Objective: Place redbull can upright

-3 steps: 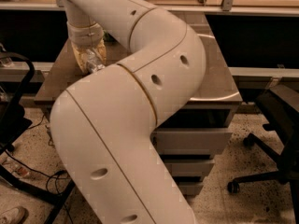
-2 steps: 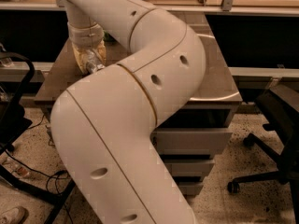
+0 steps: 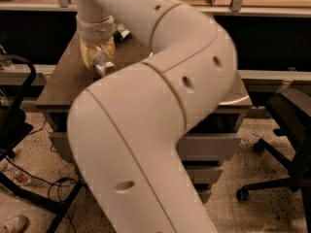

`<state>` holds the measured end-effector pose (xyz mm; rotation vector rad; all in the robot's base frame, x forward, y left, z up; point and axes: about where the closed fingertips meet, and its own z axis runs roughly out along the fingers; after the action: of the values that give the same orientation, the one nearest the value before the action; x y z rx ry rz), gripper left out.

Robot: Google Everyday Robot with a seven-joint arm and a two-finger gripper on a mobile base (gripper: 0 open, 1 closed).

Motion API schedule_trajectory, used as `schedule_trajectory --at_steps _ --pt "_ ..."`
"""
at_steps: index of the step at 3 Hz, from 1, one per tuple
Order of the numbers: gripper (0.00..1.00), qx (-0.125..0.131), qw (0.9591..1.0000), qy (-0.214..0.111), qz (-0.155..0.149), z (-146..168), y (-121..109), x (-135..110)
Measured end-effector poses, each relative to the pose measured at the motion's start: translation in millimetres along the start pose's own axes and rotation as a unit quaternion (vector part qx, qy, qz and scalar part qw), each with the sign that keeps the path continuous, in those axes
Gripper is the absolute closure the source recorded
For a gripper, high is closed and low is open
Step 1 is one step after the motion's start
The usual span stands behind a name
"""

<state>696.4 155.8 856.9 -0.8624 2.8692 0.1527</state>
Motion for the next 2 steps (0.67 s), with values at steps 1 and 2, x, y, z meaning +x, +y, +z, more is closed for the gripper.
schedule_trajectory --at_steps 1,2 --pt "1.0 -0.049 0.9961 -0.073 -0.007 -40 -24 17" --pt "1.0 -0.11 0.9811 -0.157 -0.025 -65 -41 42"
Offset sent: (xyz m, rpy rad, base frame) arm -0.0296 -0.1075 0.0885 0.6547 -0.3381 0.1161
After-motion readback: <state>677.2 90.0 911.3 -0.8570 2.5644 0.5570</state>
